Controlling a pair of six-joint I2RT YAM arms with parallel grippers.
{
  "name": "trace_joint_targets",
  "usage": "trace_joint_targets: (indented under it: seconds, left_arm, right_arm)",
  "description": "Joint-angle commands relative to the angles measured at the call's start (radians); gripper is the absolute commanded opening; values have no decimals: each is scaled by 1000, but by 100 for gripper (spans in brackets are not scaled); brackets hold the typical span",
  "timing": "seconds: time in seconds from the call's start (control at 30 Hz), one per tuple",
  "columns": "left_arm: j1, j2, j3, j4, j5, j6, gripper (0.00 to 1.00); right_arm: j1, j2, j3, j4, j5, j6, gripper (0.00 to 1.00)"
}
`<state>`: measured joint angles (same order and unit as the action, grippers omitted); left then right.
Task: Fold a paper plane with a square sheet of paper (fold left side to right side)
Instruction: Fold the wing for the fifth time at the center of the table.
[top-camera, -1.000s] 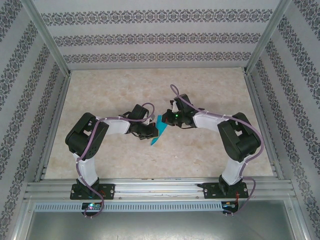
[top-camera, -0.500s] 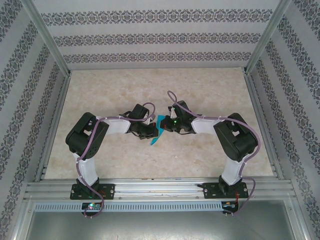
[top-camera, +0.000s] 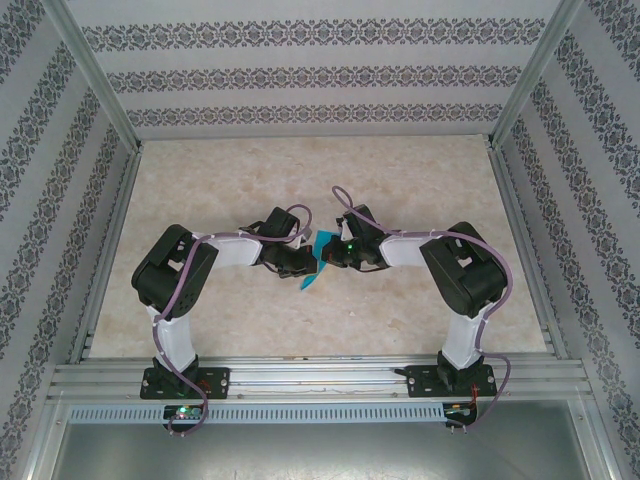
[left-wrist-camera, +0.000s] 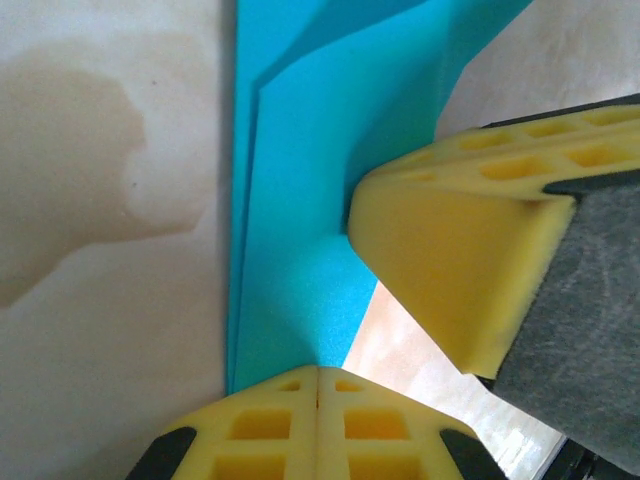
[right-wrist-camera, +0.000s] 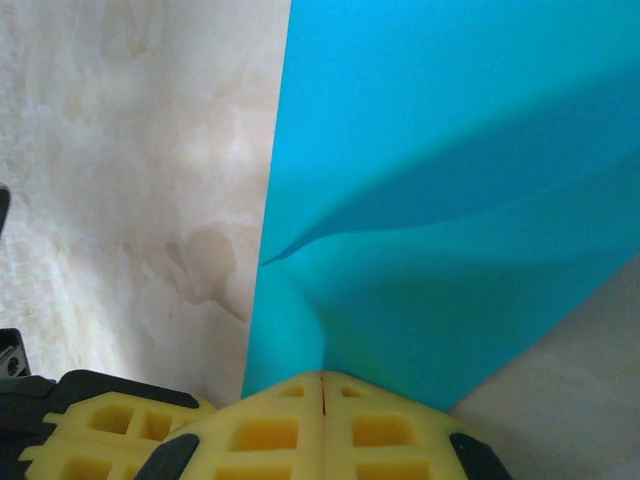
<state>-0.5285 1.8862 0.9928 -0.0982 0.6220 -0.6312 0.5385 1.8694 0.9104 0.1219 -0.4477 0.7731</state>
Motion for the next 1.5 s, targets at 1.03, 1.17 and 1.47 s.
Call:
trace_joint_targets:
  seconds: [1.03,1.17,1.47]
  left_arm:
    - [-2,67,-36,-173,-152,48,0]
    - [-2,65,-38,-172,-152,48,0]
    - [-3,58,-43,-161,-148,48,0]
  right_arm:
    - [-193,85,199,-278,187,-195,0]
    - [-214,98,221,-288,185,-202,0]
    - [-256,69,295,-342,157,-228,0]
